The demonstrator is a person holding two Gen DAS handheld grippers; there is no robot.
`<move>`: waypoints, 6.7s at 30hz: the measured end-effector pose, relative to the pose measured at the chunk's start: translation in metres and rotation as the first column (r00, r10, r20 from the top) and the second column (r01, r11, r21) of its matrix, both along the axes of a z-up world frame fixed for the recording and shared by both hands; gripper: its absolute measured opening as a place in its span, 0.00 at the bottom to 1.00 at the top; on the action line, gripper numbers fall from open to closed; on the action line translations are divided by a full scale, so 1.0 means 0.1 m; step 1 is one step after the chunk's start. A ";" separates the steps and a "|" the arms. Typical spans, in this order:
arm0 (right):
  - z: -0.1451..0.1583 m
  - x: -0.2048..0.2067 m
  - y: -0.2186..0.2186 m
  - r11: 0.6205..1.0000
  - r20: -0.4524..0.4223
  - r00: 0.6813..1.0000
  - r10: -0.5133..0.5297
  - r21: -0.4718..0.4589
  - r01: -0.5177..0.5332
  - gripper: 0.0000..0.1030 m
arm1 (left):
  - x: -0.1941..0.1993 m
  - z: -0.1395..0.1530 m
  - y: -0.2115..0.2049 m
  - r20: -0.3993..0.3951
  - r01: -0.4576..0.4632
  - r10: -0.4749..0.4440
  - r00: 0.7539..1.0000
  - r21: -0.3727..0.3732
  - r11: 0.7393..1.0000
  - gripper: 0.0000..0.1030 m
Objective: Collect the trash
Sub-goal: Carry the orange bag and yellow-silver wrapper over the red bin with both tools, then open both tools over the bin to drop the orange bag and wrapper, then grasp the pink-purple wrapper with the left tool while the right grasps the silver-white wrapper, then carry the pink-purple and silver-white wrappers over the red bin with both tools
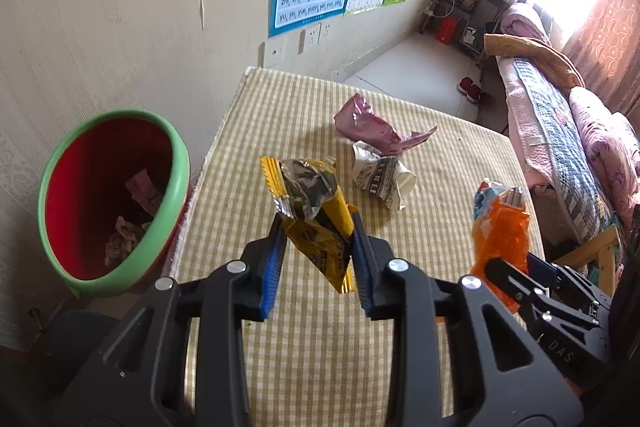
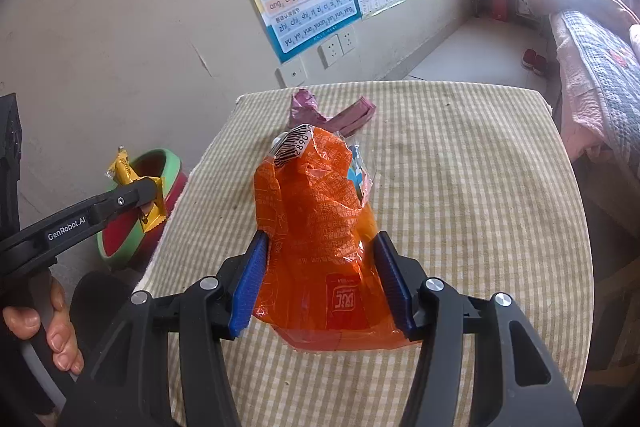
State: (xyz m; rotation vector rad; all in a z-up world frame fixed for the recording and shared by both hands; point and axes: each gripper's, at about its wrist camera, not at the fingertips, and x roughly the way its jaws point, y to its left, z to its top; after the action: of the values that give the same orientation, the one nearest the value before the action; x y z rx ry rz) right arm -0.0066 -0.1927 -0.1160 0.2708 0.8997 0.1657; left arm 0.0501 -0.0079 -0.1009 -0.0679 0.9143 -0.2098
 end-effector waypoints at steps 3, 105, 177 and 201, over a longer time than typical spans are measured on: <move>0.07 0.00 0.09 1.000 0.013 1.000 0.016 -0.003 -0.016 0.51 | -0.03 0.07 0.03 0.019 -0.001 0.001 1.000 0.001 1.000 0.29; 0.29 1.10 2.67 0.885 0.009 0.885 0.466 0.008 -0.466 0.55 | 0.38 -0.11 2.33 -0.006 -0.425 0.425 0.905 -0.035 0.904 0.44; -0.21 -0.11 0.10 0.998 -0.050 0.997 0.060 0.009 -0.060 0.04 | 0.05 0.05 -0.13 -0.018 0.061 -0.061 0.998 0.032 0.998 0.13; 0.31 -0.06 0.42 0.992 0.041 0.992 0.121 0.027 -0.122 0.04 | -0.16 0.10 0.42 0.031 -0.052 0.051 0.998 0.058 0.997 0.13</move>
State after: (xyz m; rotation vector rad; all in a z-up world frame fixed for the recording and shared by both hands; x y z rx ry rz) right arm -0.0126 -0.1502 -0.0854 0.2391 0.8752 0.2965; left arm 0.0341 0.0341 -0.0908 -0.0339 0.8873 -0.1358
